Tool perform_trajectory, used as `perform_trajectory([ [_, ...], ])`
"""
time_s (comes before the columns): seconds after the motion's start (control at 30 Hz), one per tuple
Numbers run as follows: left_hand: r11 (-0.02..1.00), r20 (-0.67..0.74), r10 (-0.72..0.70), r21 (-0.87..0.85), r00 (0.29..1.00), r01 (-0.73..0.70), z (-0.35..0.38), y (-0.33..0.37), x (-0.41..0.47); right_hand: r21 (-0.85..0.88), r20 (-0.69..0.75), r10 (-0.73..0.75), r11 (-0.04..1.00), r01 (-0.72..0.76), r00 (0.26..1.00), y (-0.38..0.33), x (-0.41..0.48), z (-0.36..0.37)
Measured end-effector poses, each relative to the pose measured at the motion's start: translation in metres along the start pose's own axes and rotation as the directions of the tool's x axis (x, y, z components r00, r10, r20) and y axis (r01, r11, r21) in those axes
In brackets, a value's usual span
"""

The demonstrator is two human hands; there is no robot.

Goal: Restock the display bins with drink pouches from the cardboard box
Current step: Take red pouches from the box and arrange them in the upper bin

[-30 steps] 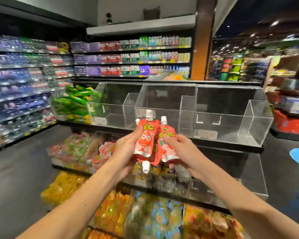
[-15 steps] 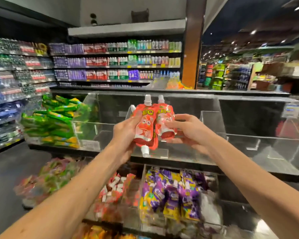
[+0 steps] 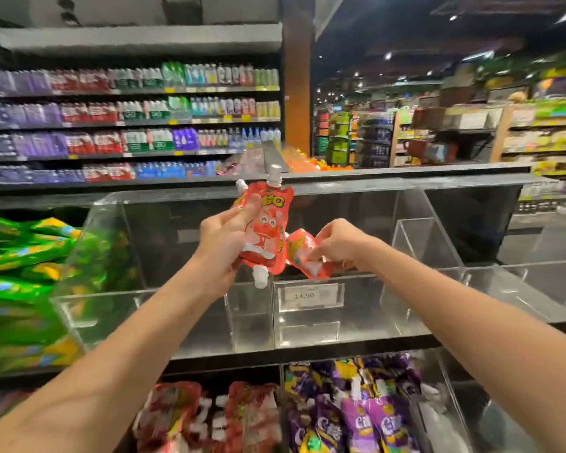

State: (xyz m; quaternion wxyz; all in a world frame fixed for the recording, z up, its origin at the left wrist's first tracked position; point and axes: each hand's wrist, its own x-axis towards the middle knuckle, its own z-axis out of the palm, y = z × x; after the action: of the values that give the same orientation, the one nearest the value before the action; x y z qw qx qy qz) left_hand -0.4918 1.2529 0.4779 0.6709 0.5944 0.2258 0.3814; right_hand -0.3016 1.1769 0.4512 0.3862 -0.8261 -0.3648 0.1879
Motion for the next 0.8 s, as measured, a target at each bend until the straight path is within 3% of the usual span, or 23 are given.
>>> perform_trajectory([
  [0.13, 0.999, 0.083, 0.006, 0.050, 0.997, -0.010, 0.002, -0.006, 0.015, -0.368, 0.144, 0.082, 0.929, -0.024, 0.986, 0.009, 0.037, 0.013],
  [0.3, 0.996, 0.132, 0.001, 0.088, 0.991, -0.013, 0.000, -0.006, 0.020, -0.554, 0.349, 0.209, 0.832, 0.021, 0.914, 0.023, 0.085, 0.031],
  [0.43, 0.996, 0.143, -0.002, 0.088, 0.990, -0.010, -0.002, -0.008, 0.017, -0.530, 0.383, 0.278, 0.847, -0.037, 0.881, 0.022, 0.095, 0.032],
  [0.6, 0.996, 0.139, -0.018, 0.087, 0.990, 0.006, -0.001, -0.008, 0.014, -0.481, 0.495, 0.426, 0.860, -0.170, 0.757, 0.021, 0.094, 0.048],
  [0.8, 0.996, 0.093, -0.022, 0.093, 0.995, 0.013, -0.006, -0.005, 0.007, -0.461, 0.560, 0.408, 0.877, -0.138, 0.721, 0.005, 0.082, 0.055],
])
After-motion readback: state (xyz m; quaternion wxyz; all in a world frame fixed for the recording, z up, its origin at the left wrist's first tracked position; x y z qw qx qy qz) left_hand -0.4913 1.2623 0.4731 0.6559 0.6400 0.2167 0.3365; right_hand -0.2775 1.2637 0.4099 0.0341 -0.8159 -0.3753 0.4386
